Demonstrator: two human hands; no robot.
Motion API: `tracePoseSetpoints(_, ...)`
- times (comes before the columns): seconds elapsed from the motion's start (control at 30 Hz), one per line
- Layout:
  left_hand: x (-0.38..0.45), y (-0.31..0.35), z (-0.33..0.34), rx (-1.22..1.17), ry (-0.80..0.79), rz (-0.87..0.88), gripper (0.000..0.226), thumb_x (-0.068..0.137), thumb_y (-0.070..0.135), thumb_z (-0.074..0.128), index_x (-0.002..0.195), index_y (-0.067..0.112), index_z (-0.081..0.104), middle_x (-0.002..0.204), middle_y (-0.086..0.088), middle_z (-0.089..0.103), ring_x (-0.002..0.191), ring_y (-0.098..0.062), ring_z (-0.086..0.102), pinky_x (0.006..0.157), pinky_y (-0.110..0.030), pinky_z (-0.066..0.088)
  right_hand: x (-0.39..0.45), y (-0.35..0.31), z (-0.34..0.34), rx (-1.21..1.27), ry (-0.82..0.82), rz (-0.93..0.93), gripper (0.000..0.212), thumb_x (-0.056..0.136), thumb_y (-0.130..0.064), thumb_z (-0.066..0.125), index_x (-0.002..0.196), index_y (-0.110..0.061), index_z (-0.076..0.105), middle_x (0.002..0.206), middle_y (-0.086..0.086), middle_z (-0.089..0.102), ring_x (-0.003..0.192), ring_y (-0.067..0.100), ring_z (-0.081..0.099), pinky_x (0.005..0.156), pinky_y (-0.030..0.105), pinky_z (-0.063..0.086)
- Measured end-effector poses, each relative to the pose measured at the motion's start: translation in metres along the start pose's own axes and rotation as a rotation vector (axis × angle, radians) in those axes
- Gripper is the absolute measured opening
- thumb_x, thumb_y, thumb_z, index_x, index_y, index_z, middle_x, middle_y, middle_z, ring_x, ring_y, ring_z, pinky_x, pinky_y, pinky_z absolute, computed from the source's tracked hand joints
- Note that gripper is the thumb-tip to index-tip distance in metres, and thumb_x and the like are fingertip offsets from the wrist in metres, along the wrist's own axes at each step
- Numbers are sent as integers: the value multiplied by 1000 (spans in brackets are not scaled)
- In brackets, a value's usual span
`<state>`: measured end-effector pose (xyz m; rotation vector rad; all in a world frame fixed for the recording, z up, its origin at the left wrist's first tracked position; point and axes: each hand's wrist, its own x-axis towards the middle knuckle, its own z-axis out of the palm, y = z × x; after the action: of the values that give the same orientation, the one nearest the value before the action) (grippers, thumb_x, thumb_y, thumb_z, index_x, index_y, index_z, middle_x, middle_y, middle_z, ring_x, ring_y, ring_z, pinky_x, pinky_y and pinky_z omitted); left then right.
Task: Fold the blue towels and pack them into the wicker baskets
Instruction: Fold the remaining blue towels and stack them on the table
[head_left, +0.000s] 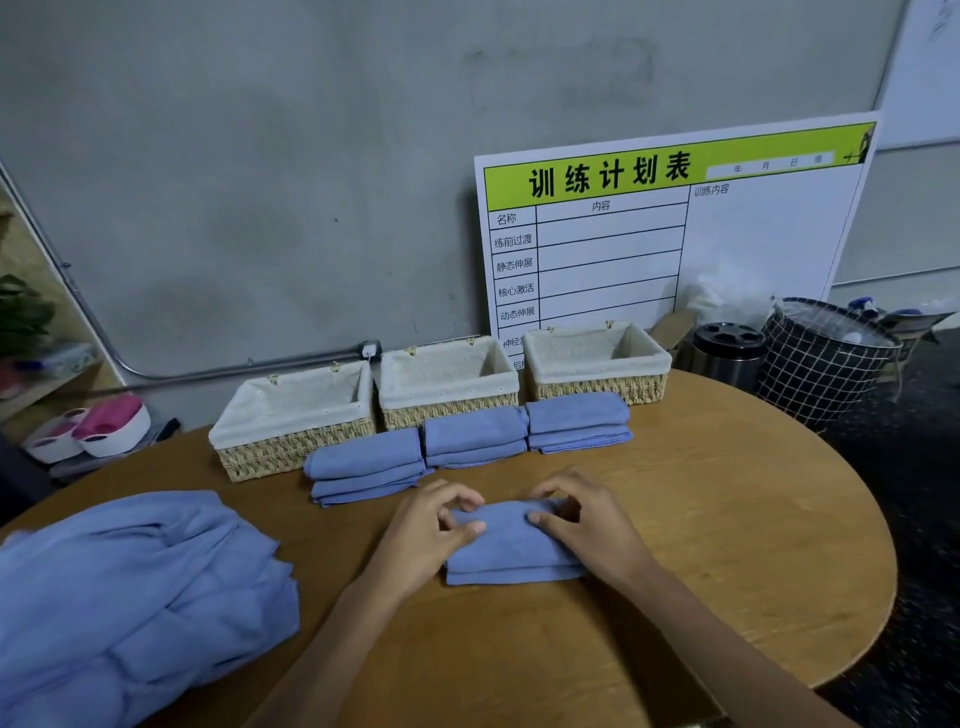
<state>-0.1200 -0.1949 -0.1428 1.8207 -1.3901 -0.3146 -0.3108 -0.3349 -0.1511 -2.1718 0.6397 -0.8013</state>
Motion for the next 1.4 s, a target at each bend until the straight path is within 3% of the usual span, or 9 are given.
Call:
tracePoseSetpoints(0.13,3,-10,-1,39,4,17,25,84,26,81,101,38,69,100,14,65,84,-3,57,71,-14,43,2,11,5,-67,1,30,17,83,-32,78,97,-31,70,103,-17,58,93,1,55,82,23,49)
tracePoseSetpoints(0.27,7,-20,1,64,-15,-38,32,83,38,80,108,45,63,106,18,63,93,7,54,78,-13,42,2,22,4,-133,9,113,37,82,-50,74,113,-33,65,114,-17,54,98,2,56,85,29,51)
tracePoseSetpoints(0.43,13,-25,-1,124,-131,-157,43,78,60,73,118,49,58,111,20,59,100,3,58,90,-27,51,10,26,0,-128,-72,138,58,81,-55,72,131,-31,55,122,-15,59,108,6,56,90,30,50)
tracePoseSetpoints(0.67,21,-20,-1,174,-183,-215,44,84,53,74,123,47,54,105,17,56,100,-3,58,91,-31,52,16,28,-5,-114,-111,154,62,82,-49,74,136,-29,50,108,-11,58,102,12,57,88,34,51)
tracePoseSetpoints(0.8,27,-14,11,144,-126,-198,41,84,50,75,120,43,57,108,16,58,98,-1,58,90,-31,52,25,34,-12,-124,-104,169,62,83,-45,75,138,-30,49,113,-4,61,104,15,57,89,36,51)
tracePoseSetpoints(0.93,31,-8,30,131,-83,-186,35,86,50,73,118,42,59,118,22,60,110,-2,56,95,-34,51,32,43,-24,-154,-95,198,59,84,-43,75,137,-32,49,124,-3,61,112,16,55,90,33,48)
tracePoseSetpoints(1.1,46,17,50,307,-109,-66,43,91,55,65,130,38,55,131,20,59,117,-3,55,96,-31,49,34,59,-48,-180,-83,211,61,86,-37,75,140,-27,49,122,-1,61,115,19,57,92,33,48)
tracePoseSetpoints(1.3,82,55,91,567,-65,58,52,90,64,56,135,40,47,129,15,63,120,-15,55,97,-38,41,34,87,-94,-217,31,287,66,85,-36,76,142,-27,46,123,1,55,105,16,55,84,31,48)
tracePoseSetpoints(1.4,101,73,119,666,-63,107,53,92,65,52,136,39,45,127,11,64,120,-21,54,95,-41,38,34,106,-121,-237,70,328,63,85,-35,76,141,-27,47,121,1,55,105,17,57,87,37,52)
